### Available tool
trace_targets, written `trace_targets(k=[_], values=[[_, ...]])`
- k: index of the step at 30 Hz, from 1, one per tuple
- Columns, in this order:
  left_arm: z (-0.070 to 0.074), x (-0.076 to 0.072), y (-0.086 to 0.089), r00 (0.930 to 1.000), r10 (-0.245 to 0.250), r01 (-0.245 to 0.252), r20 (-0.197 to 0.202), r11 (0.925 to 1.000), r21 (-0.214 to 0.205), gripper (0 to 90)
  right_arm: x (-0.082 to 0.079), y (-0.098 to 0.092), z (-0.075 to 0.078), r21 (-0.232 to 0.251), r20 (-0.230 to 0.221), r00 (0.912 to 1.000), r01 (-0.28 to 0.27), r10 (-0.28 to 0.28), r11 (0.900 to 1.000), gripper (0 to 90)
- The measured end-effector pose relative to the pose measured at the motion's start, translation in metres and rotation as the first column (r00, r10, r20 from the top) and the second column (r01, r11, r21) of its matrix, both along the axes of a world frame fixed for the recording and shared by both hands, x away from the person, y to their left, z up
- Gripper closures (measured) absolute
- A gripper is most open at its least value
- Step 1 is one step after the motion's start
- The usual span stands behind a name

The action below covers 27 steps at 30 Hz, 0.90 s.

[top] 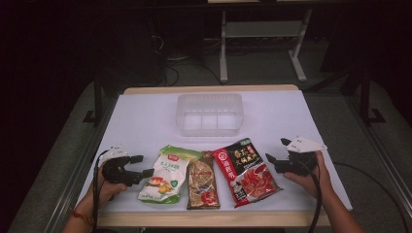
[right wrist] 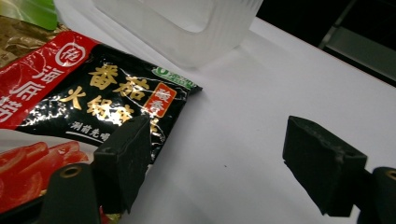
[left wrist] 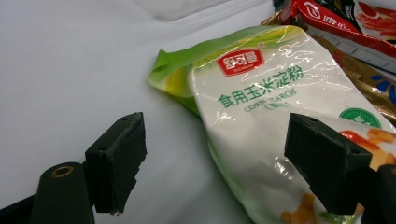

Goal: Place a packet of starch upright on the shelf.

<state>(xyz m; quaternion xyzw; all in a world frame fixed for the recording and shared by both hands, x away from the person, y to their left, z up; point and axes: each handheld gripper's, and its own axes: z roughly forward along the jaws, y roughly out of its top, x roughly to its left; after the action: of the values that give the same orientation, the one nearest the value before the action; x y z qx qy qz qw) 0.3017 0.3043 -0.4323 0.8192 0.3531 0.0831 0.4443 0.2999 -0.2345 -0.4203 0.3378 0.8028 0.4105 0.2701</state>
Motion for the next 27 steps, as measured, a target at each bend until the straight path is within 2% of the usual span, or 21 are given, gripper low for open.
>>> trace_targets(k=[3,4,8,10,11,12,15,16,18,20,21,24,27], values=[[-0.001,0.004,-0.009,0.9997,-0.024,0.024,-0.01,0.9997,0.01,19.4,-0.001,0.003,-0.001,-0.008,-0.001,1.0,-0.006,0.006,1.0,22.8],[-0.002,0.008,-0.012,0.9995,-0.019,0.02,-0.023,0.9998,0.007,19.2,0.0,0.003,-0.001,-0.014,-0.001,0.9999,-0.011,0.011,0.9998,22.8],[-0.003,0.012,-0.016,0.9993,-0.014,0.015,-0.036,0.9998,0.014,18.9,-0.001,0.003,-0.001,-0.011,-0.008,0.9998,-0.018,0.018,0.9998,22.8],[-0.005,0.015,-0.017,0.9986,-0.014,0.015,-0.05,0.9997,0.017,18.4,0.0,0.003,-0.002,-0.002,-0.019,0.9997,-0.018,0.017,0.9998,22.8],[-0.007,0.02,-0.017,0.9966,-0.015,0.016,-0.081,0.9998,0.011,17.9,0.0,0.003,-0.003,-0.001,-0.022,0.9996,-0.019,0.019,0.9998,22.8],[-0.007,0.02,-0.017,0.9966,-0.015,0.016,-0.081,0.9998,0.011,17.8,0.0,0.003,-0.003,-0.001,-0.022,0.9996,-0.019,0.019,0.9998,22.8],[-0.01,0.028,-0.018,0.9912,-0.022,0.023,-0.13,0.9997,0.007,16.0,0.001,0.002,-0.004,0.027,-0.041,0.9984,-0.037,0.038,0.999,22.8],[-0.012,0.031,-0.02,0.9865,-0.037,0.036,-0.16,0.9993,-0.008,16.0,0.001,0.002,-0.004,0.028,-0.042,0.9984,-0.038,0.039,0.9989,22.8],[-0.013,0.032,-0.021,0.9846,-0.043,0.042,-0.17,0.999,-0.013,16.0,0.001,0.002,-0.004,0.031,-0.043,0.9982,-0.04,0.042,0.9987,22.8],[-0.015,0.035,-0.027,0.9777,-0.065,0.061,-0.2,0.9979,-0.023,15.8,0.002,0.001,-0.005,0.036,-0.051,0.9978,-0.041,0.043,0.9985,22.8],[-0.015,0.035,-0.027,0.9777,-0.065,0.061,-0.2,0.9979,-0.023,15.3,0.002,0.001,-0.005,0.036,-0.051,0.9978,-0.041,0.043,0.9985,22.8],[-0.015,0.037,-0.035,0.9762,-0.075,0.076,-0.204,0.9971,-0.003,12.3,0.003,0.002,-0.007,0.039,-0.066,0.9968,-0.043,0.046,0.9983,22.8],[-0.013,0.04,-0.044,0.9761,-0.082,0.091,-0.202,0.9951,0.039,10.0,0.002,0.003,-0.006,0.035,-0.067,0.9963,-0.051,0.053,0.9981,22.9]])
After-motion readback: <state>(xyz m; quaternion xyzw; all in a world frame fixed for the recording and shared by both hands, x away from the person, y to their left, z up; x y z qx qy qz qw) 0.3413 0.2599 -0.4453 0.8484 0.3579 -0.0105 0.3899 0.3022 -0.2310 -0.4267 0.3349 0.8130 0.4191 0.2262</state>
